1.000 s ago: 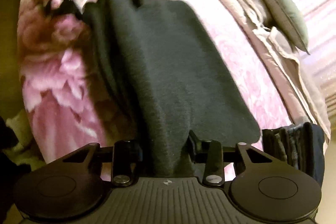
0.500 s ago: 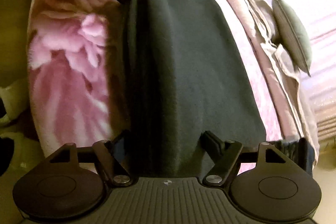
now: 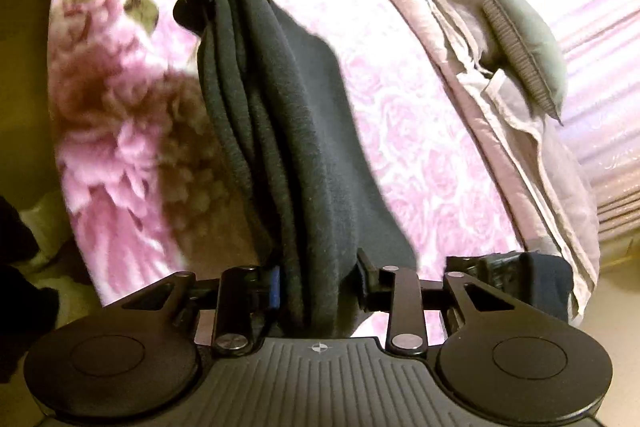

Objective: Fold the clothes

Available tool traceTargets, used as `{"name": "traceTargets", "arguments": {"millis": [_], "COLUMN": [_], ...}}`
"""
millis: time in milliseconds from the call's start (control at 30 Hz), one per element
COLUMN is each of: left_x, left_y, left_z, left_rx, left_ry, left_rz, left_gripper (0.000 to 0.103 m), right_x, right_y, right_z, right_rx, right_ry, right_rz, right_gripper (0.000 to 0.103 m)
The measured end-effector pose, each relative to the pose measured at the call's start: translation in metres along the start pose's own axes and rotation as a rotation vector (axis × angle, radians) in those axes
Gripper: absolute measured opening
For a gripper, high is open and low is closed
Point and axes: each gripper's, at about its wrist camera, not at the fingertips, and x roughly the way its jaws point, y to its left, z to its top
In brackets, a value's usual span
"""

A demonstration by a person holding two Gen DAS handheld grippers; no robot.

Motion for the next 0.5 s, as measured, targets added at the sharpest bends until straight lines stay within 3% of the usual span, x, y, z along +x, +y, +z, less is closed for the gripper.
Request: {"name": "traceTargets", "arguments": {"millis": [300, 500], "left_x": [-0.048, -0.066], "left_y": [0.022, 0.037], "left_z": [0.005, 0.010], "left_rx": [0.006, 0.036], "left_ry": [-0.010, -0.051], "left_rz": [0.012, 0.028], "left_gripper": [0.028, 0.028], "right_x": [-0.055, -0.077], "right_y": [-0.016, -0.027], "right_z": [0.032, 0.042], "right_rx": [0.013, 0.043], "right_ry": [0.028, 0.042], "right_rz": [0.018, -0.018], "right_gripper": [0.031, 0.031]}}
